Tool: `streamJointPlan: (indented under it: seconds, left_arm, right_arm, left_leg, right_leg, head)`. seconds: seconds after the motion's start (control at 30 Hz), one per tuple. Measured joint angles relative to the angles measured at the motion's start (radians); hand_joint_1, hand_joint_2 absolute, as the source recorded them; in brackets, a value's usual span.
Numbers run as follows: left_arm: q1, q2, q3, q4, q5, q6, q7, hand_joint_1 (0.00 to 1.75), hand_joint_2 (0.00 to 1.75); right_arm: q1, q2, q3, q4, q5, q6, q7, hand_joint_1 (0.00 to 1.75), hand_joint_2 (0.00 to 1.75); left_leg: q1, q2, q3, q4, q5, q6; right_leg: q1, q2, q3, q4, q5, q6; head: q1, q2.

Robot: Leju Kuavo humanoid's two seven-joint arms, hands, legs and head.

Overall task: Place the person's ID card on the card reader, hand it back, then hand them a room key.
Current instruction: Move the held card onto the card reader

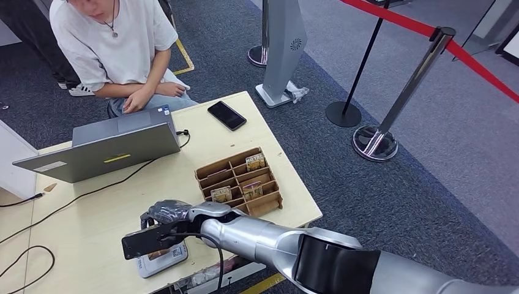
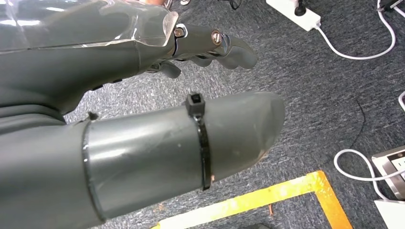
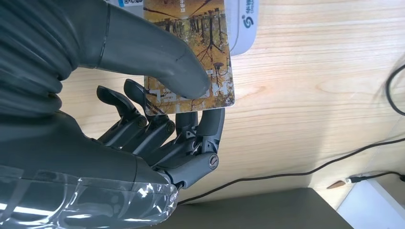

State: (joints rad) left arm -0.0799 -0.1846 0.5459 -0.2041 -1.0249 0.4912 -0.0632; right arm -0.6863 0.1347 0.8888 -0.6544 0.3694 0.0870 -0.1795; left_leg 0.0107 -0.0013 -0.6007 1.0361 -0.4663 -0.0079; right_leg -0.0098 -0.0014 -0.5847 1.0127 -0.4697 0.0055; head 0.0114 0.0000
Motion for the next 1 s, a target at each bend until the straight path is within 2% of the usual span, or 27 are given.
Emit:
streamJointPlan:
  seconds: [1.0]
  left_arm:
    - [-0.002,-0.004,-0.007,0.000,-0.013,-0.008,0.016,0.00,0.00]
  right_arm:
    - [0.000,0.009,0.031,0.047,0.094,-0.053,0.044,1.75,1.75]
  left_leg:
    - [0.000,0.000,0.000,0.000,0.000,0.000]
  right_leg:
    - [0.000,0.000,0.000,0.000,0.000,0.000]
  head:
    - [0.000,0.000]
